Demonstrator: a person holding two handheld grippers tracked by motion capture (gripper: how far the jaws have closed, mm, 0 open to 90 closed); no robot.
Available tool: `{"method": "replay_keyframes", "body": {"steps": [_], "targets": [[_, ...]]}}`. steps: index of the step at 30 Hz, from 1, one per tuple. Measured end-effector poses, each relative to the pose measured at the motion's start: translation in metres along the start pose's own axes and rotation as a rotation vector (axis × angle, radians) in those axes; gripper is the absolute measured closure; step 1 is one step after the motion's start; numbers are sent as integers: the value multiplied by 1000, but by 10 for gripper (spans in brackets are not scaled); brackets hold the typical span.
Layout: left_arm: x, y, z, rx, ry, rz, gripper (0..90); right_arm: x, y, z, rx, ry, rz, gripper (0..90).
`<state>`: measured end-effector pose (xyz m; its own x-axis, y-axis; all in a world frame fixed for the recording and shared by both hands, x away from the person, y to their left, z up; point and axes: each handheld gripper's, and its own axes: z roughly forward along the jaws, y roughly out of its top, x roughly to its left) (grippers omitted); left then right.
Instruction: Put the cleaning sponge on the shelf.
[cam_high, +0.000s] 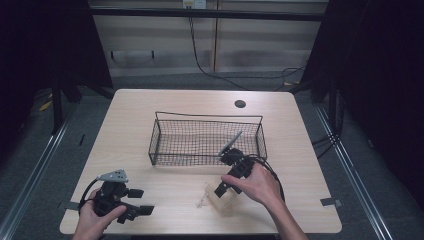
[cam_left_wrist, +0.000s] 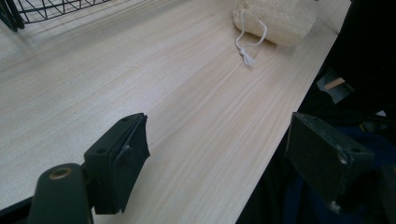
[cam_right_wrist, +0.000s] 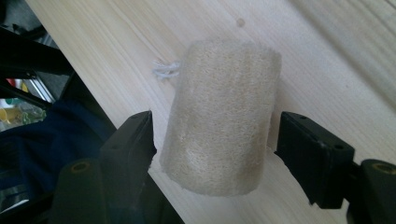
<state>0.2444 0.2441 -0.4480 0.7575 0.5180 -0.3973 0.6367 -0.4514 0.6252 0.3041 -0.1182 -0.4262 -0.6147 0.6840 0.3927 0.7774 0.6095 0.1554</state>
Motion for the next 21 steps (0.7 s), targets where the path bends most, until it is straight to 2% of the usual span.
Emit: {"method": "replay_keyframes", "body": {"steps": [4, 8, 14, 20, 21], "targets": [[0, 0, 0, 0, 1, 0, 205, -1, 3, 6, 32, 3, 5, 269], [0, 0, 0, -1, 3, 0, 205, -2, 5, 10, 36, 6, 8, 265], [0, 0, 0, 0, 1, -1, 205, 0, 8, 19, 71, 8, -3, 272], [0, 0, 0, 1, 5, 1, 205, 2, 11, 27, 106, -12, -5, 277], [0, 0, 0, -1, 3, 0, 205, 2, 12, 29, 107, -14, -17, 285]]}}
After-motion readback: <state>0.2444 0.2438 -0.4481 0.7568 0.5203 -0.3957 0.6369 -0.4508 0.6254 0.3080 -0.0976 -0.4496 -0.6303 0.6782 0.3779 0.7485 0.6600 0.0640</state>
